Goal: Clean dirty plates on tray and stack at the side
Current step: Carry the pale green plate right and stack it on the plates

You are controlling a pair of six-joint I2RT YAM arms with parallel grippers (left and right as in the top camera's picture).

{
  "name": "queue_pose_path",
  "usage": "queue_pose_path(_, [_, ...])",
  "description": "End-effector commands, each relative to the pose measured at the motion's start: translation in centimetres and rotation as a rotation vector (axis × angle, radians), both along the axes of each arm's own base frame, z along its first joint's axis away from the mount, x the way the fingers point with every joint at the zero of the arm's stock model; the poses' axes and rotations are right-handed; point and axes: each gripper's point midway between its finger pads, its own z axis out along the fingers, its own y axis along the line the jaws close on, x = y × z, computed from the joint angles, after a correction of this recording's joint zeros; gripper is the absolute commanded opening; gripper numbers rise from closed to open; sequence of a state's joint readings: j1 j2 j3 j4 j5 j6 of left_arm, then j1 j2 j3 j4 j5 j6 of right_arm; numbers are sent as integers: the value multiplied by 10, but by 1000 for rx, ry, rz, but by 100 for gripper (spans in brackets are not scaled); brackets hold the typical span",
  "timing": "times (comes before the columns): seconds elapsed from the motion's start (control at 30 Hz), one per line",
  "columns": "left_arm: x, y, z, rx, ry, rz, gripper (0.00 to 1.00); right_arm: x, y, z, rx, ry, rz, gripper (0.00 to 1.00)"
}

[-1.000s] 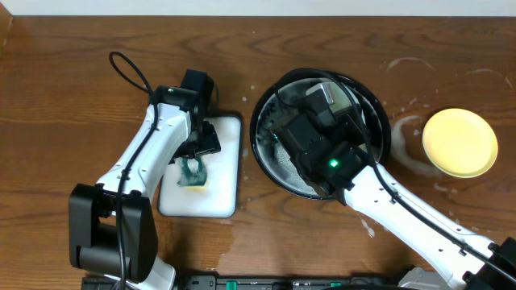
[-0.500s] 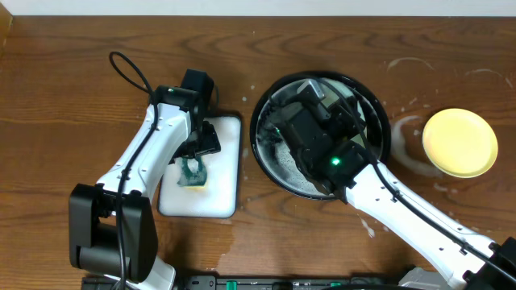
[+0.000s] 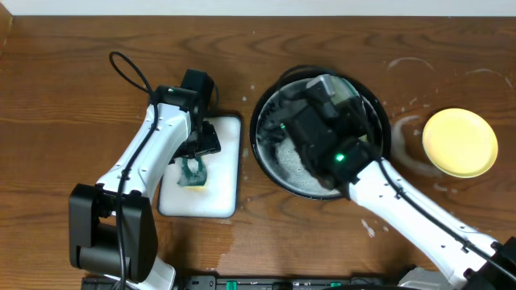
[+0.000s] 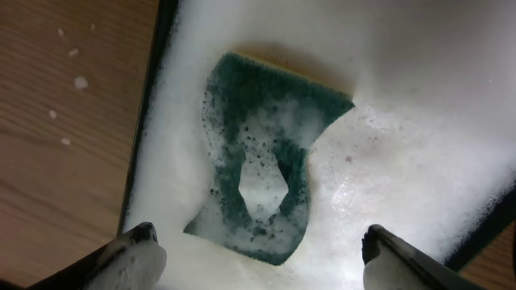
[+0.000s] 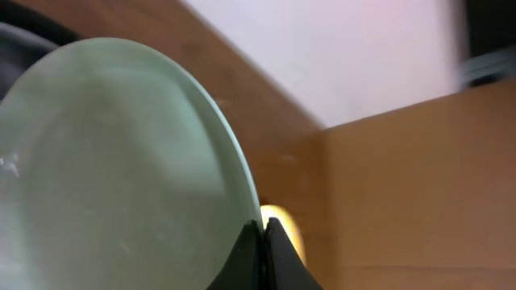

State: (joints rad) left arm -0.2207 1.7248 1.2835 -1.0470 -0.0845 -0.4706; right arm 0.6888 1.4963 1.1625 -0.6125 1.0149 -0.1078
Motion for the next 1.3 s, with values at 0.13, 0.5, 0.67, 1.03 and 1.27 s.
queue_pose_path(0.13, [0,1,3,4,-4,-1,82,15,-30,-44,784,175,-131,1])
queue_pose_path(0.5, [0,1,3,4,-4,-1,82,8,-219,-49,1306,14,-533,1])
queue_pose_path(0.67, [0,1,3,4,-4,-1,82,-26,-306,-80,1273,-92,-849,1])
queue_pose_path(1.03, [0,1,3,4,-4,-1,82,-51,-345,-154,1279,4,-1069,15])
queue_pose_path(1.27, [0,1,3,4,-4,-1,82,1,-303,-74,1504,-105,-618,50])
